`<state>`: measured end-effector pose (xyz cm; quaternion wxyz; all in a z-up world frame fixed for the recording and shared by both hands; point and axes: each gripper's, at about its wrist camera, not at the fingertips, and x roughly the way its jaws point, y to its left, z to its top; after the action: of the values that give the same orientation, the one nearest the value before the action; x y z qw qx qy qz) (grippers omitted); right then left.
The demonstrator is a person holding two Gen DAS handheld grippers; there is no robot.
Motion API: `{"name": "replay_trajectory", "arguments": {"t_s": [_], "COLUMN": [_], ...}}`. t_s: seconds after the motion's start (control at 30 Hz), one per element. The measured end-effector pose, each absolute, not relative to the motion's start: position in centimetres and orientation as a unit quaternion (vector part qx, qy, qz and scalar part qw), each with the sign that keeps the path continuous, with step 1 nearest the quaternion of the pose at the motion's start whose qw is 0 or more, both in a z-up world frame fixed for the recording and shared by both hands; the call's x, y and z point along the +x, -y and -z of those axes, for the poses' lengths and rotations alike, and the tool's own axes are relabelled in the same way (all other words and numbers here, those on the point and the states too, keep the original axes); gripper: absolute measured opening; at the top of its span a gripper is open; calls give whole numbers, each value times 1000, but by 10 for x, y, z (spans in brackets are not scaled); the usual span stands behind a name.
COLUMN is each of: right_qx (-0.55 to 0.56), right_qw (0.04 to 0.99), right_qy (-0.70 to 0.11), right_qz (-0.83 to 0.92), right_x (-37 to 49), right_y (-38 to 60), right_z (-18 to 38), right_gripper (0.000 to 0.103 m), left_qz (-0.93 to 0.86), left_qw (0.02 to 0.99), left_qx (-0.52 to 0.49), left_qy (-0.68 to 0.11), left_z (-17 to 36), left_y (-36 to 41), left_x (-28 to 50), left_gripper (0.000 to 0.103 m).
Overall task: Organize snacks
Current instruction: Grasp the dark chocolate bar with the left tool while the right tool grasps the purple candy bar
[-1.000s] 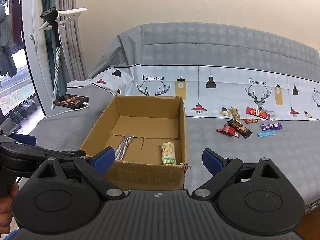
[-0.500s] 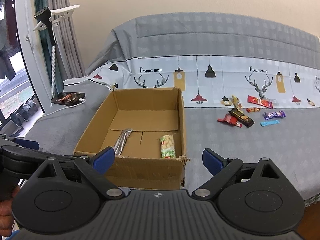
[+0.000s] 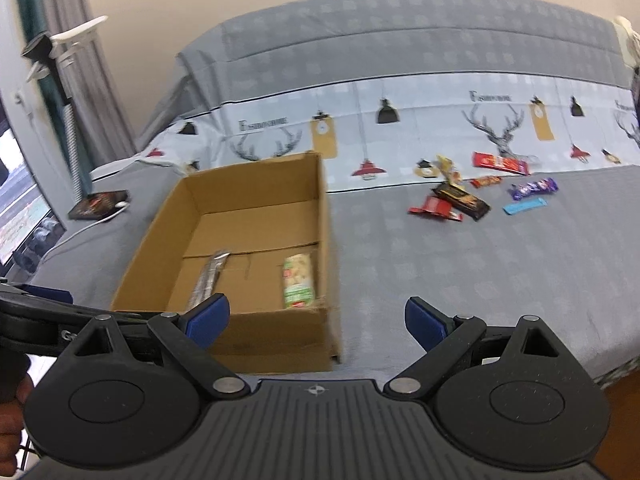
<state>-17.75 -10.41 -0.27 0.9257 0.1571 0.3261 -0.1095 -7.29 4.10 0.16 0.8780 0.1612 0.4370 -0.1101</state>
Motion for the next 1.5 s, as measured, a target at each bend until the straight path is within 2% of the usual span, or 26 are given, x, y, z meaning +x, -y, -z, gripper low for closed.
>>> {"name": "replay_trajectory", "arguments": {"t_s": [0.2,0.5,0.7,0.97,1.13,1.37,1.43,1.47,1.5], "right_qx": [179,236,271,327,359,340,307,291,285], "right_qw": [915,871,842,805,790,786,793,796,800], "right_qy": [-315,-305,-313,-326,-354,-375,-377,-376,-374], "right_qz": [180,304,345,372,348,354,366,376,372], "right_x": [-175,-170,-132,-42,24,82,85,84,81], "right_y": [170,320,424,558,600,607,601,600,600], "right_z": [10,49,90,150,190,226,224,223,223], "right_gripper": [95,95,95,95,95,98,78,40,24], "left_qz": [144,201,225,238,222,212,205,198,200], "left_qw": [872,852,814,759,742,743,750,759,761], "left_qx": [161,167,149,101,85,75,66,61,54], "left_qy": [-440,-453,-515,-598,-627,-630,-626,-617,-615], "left_z": [-8,12,66,157,199,214,210,206,203], "left_y": [17,159,268,393,432,437,432,428,424], "left_x": [-42,42,127,201,225,240,241,240,241], "left_gripper": [103,103,103,103,103,102,86,59,49]}}
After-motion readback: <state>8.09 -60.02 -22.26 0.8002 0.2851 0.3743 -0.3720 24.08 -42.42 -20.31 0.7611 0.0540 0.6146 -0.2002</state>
